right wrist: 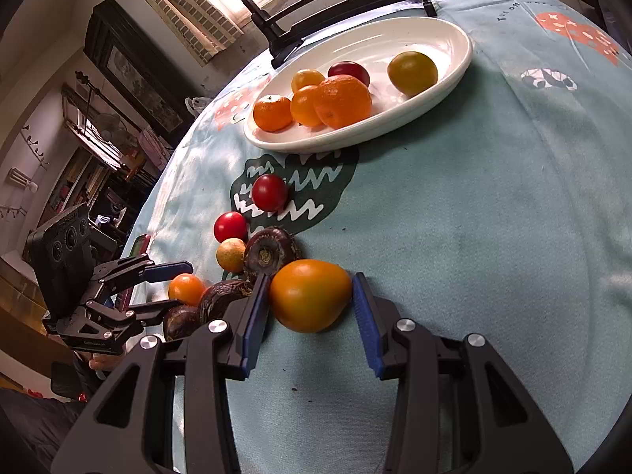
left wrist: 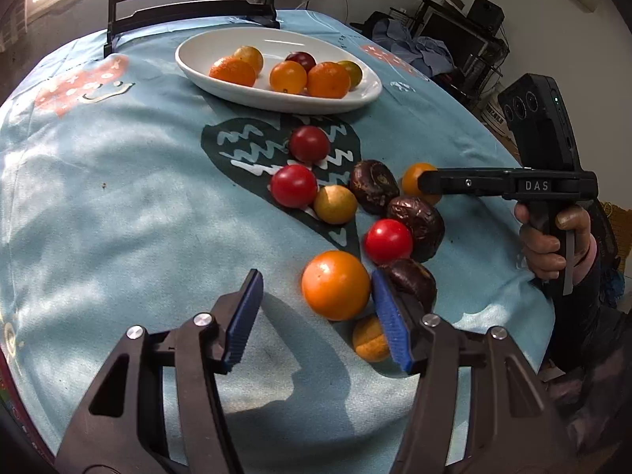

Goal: Organize fruits
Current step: 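Grasp a yellow-orange fruit with the right gripper while the left gripper grasps an orange, then lower both held fruits into the white plate and open both grippers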

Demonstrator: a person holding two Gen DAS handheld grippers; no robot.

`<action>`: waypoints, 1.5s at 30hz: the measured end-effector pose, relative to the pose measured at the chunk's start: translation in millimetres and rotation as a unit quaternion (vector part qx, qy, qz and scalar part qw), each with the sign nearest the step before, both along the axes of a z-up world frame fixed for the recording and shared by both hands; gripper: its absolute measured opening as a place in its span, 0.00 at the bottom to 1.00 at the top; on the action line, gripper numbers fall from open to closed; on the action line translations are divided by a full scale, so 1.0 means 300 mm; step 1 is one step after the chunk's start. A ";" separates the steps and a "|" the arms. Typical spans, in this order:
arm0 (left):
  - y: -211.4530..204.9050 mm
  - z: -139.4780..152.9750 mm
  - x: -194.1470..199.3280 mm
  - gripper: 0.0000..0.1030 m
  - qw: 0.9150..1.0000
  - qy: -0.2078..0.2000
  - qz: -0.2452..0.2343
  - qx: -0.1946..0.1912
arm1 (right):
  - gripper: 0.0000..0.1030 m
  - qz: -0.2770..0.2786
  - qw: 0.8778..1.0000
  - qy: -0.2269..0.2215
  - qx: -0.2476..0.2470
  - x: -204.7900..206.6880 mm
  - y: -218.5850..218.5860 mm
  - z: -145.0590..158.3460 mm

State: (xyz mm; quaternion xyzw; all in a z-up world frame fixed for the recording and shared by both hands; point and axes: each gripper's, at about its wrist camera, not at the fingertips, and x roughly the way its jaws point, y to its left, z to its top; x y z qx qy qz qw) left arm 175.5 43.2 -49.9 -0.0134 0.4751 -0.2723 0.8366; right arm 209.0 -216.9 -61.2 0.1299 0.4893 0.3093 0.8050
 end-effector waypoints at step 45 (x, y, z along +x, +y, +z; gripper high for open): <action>-0.136 0.211 0.457 0.85 0.968 -0.147 0.196 0.058 | 0.61 -0.153 0.970 -0.188 -0.021 0.334 0.056 0.144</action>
